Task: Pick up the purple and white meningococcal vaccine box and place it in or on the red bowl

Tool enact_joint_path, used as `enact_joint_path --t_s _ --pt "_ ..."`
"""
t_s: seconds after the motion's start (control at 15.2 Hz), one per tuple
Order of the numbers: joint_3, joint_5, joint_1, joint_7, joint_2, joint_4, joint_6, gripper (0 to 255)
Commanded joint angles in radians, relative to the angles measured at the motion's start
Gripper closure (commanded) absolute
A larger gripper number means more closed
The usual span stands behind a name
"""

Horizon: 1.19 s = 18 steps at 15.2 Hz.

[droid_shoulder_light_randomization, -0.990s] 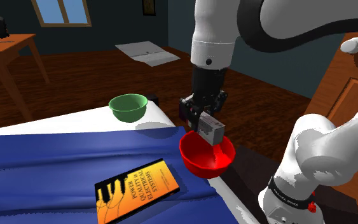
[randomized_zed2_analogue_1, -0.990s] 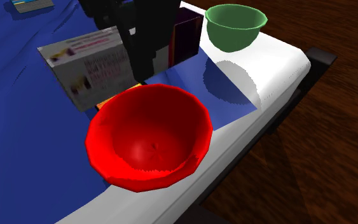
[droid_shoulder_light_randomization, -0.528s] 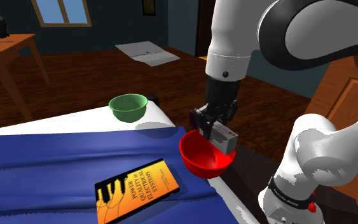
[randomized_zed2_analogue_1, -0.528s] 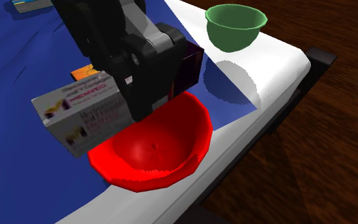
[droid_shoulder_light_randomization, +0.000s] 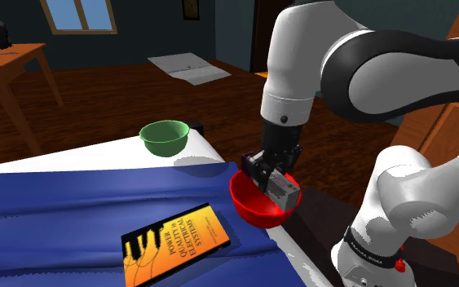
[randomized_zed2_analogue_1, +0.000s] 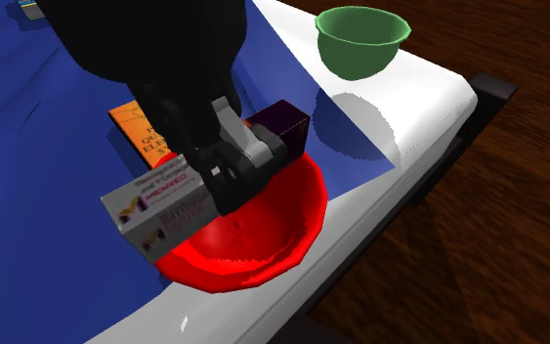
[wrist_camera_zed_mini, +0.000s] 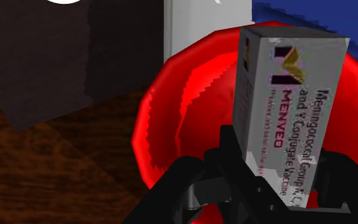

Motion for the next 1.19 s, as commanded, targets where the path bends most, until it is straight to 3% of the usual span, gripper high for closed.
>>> enact_joint_path --t_s 0.0,0.4,0.46,0.79,1.12 --pt "0.005 0.005 0.003 0.002 -0.002 -0.015 0.013 255" --pt "0.005 0.005 0.004 0.002 -0.002 -0.015 0.013 255" --pt "0.005 0.005 0.003 0.001 0.0 -0.015 0.015 0" --pt "0.005 0.005 0.004 0.002 -0.002 -0.015 0.013 0" --pt "-0.027 -0.025 -0.009 0.007 -0.002 0.109 -0.112 0"
